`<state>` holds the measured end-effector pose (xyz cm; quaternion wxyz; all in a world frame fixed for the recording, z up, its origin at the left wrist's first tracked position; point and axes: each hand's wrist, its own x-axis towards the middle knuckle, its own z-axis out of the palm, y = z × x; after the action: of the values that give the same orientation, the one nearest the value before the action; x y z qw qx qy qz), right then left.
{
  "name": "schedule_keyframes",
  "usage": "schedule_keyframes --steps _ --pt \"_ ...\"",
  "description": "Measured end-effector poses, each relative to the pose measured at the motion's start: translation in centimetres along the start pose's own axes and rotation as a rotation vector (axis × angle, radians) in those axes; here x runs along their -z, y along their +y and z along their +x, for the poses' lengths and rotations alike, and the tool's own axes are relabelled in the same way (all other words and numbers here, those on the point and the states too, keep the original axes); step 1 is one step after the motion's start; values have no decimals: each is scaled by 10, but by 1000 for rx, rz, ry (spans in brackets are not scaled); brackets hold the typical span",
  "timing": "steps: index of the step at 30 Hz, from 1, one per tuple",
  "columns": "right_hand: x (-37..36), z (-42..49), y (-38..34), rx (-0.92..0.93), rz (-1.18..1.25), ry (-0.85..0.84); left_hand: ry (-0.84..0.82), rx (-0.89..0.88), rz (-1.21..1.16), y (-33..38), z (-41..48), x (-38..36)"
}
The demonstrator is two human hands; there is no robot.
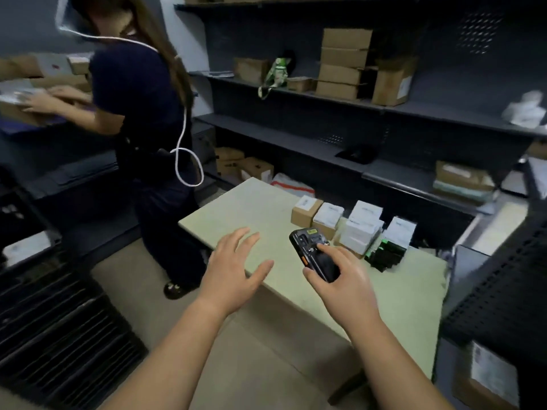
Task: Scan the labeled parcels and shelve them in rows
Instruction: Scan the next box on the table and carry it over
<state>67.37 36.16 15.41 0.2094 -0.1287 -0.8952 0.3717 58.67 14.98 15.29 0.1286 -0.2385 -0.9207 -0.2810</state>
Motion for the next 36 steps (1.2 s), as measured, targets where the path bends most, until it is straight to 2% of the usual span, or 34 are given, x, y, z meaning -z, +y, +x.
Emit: schedule_keyframes --steps 8,12,21,30,36 --pt "-8 76 44 -255 -86 166 -212 -158 -57 -11 138 -74" --pt "-22 122 80 -305 -89 210 -275 -206 -84 -19 201 -124" --pt "-57 245 129 -384 -107 131 -366 -176 -38 -47 314 -194" --pt "-88 291 160 -584 -211 43 -615 -97 52 -90 379 -293" --pt "-105 310 174 -652 -233 68 -655 -99 147 -93 409 -356"
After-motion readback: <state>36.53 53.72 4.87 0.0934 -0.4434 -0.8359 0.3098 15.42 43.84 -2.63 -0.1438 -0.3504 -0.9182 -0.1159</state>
